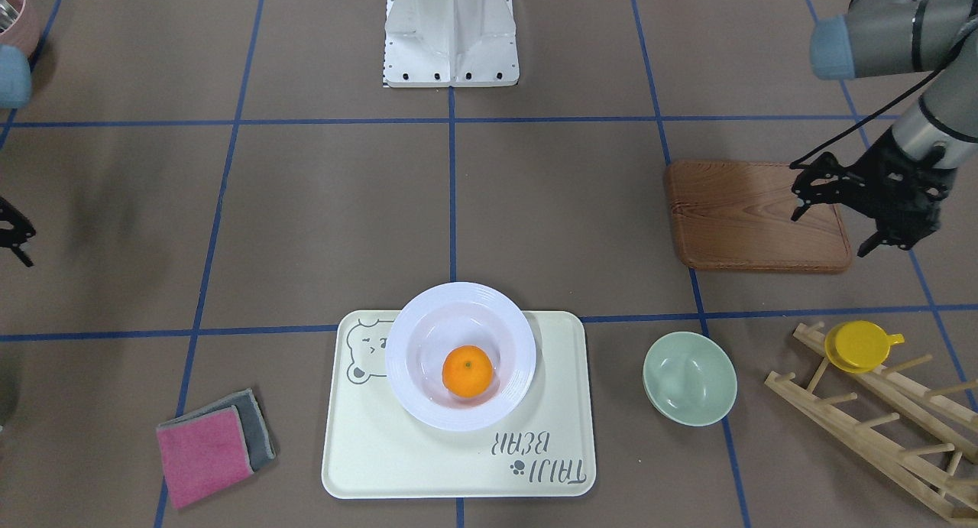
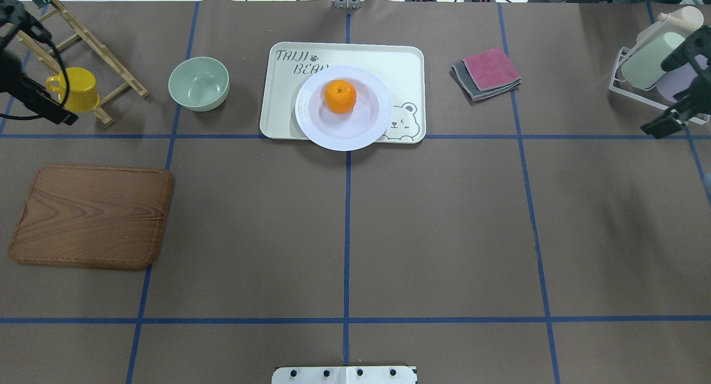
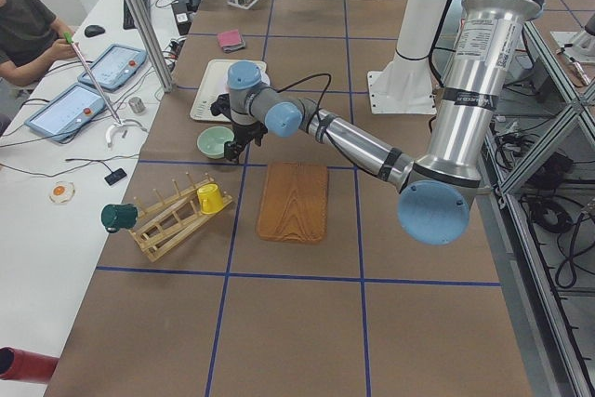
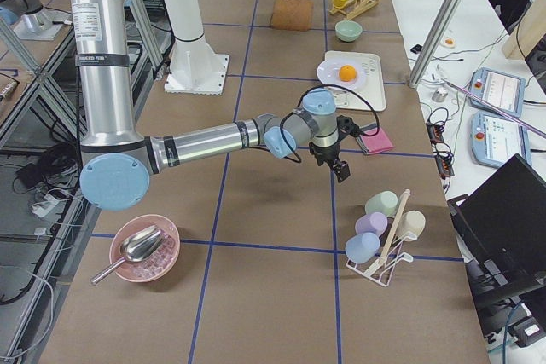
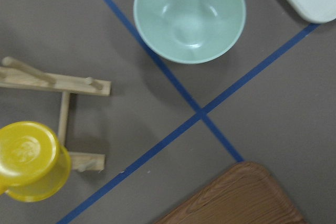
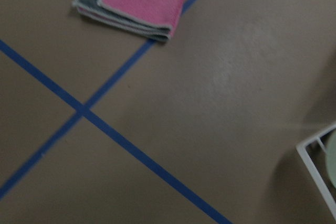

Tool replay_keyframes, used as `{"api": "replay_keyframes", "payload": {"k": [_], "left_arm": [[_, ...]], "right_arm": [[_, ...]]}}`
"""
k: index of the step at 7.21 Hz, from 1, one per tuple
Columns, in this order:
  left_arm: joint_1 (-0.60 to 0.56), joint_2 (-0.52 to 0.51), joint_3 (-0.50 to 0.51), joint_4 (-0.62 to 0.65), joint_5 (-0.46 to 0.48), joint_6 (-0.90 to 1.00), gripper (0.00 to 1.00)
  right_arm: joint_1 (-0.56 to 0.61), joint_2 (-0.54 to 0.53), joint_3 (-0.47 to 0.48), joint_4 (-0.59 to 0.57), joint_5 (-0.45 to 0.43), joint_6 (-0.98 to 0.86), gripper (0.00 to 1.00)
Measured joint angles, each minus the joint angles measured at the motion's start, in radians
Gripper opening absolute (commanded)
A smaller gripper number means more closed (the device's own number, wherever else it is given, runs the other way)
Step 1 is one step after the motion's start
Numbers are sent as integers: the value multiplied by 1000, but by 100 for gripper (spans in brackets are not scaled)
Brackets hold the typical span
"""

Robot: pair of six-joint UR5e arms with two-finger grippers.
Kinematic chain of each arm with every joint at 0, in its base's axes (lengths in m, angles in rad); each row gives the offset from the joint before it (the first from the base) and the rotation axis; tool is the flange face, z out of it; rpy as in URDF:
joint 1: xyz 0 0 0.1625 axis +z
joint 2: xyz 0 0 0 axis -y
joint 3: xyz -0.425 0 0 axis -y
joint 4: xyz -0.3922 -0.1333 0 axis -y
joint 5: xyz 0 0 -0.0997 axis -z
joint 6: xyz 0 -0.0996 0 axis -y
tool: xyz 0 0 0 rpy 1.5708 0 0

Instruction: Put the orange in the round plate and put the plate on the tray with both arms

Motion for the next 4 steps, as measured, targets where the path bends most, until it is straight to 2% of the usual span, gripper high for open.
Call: {"api": "replay_keyframes", "payload": {"k": [2, 4], "left_arm": [[-128, 62, 16, 78, -41, 234, 99], [-203, 90, 72, 143, -49, 424, 99]], "right_arm": [[107, -70, -1, -28, 107, -92, 99], [172, -130, -8, -34, 189, -160, 99]]}}
